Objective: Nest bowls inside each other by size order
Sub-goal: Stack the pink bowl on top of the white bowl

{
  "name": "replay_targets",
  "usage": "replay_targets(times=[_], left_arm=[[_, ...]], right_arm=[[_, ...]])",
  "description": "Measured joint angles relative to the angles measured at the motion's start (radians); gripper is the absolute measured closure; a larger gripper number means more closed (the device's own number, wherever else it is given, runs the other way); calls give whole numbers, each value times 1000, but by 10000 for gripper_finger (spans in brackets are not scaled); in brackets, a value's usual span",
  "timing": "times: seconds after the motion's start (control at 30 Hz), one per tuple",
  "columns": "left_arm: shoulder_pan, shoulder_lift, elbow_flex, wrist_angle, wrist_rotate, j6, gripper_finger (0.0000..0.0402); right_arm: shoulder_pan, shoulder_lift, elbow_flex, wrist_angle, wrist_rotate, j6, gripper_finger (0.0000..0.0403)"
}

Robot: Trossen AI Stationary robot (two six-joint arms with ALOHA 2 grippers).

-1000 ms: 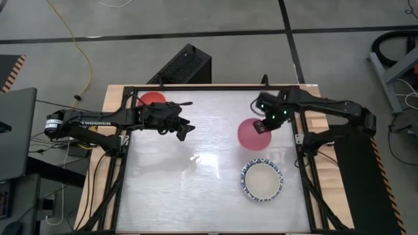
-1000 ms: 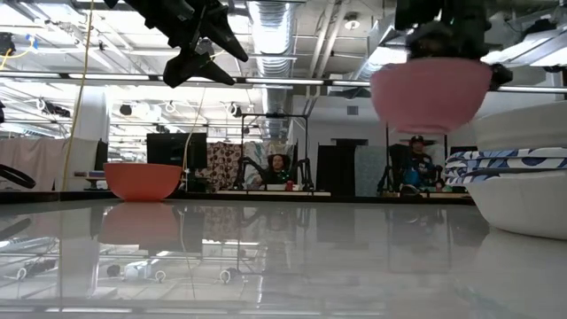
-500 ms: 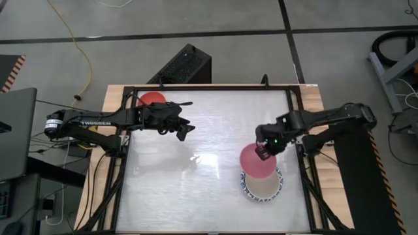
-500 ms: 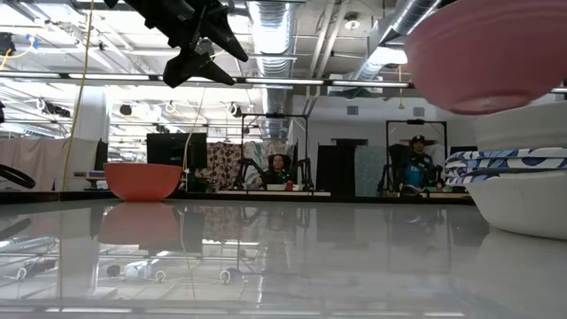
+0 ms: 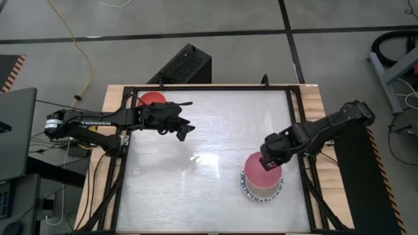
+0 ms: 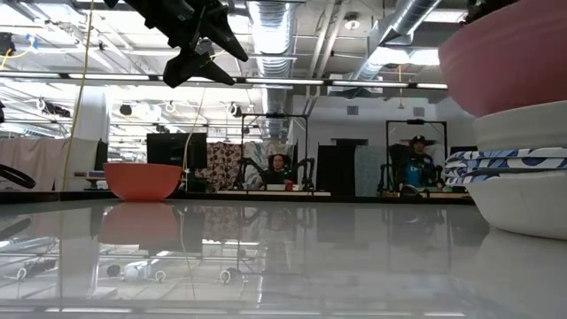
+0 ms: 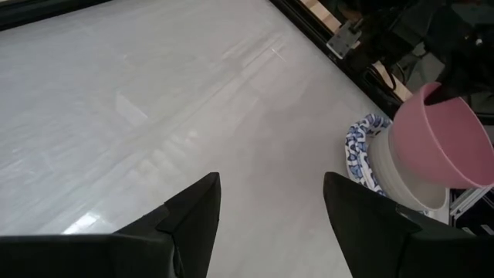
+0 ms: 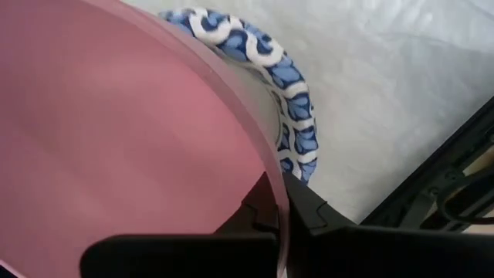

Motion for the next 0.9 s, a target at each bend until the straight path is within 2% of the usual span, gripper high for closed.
replay_targets(times=[0.9], left_arm=[[0,0,0,0,0,-1,183]], right_arm=[[125,0,-20,35,78,100,392]])
